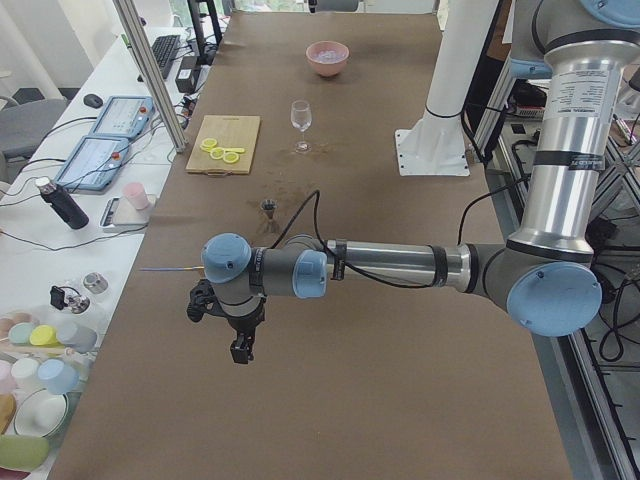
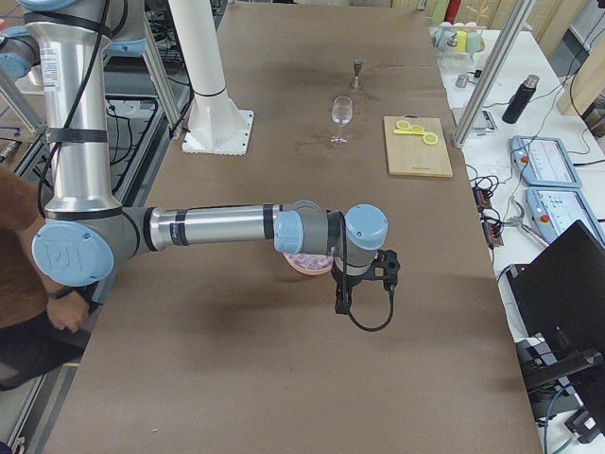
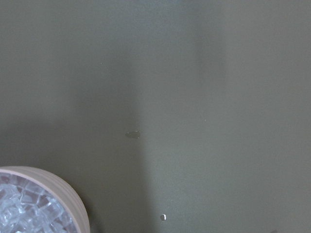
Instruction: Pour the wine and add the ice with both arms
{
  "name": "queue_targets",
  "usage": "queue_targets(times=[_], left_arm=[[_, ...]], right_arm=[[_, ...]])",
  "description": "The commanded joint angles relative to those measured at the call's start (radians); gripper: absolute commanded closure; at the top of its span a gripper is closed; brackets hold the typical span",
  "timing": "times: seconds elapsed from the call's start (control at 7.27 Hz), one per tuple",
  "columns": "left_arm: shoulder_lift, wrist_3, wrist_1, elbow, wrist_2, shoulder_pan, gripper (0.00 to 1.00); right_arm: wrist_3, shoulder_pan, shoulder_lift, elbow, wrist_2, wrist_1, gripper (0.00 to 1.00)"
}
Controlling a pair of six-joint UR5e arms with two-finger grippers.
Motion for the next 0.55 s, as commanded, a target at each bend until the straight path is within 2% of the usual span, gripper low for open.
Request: queue_targets(times=[0.0, 0.41], left_arm=[[-0.007, 0.000, 0.001, -0.015, -0.001, 0.000, 0.02], [-0.005, 0.012, -0.019, -0.021, -0.038, 0.002, 0.02]], right_arm=[[0.000, 0.000, -0.001, 0.003, 0.003, 0.000, 0.00], [0.000, 0.000, -0.001, 0.006, 0.018, 0.000, 0.00]])
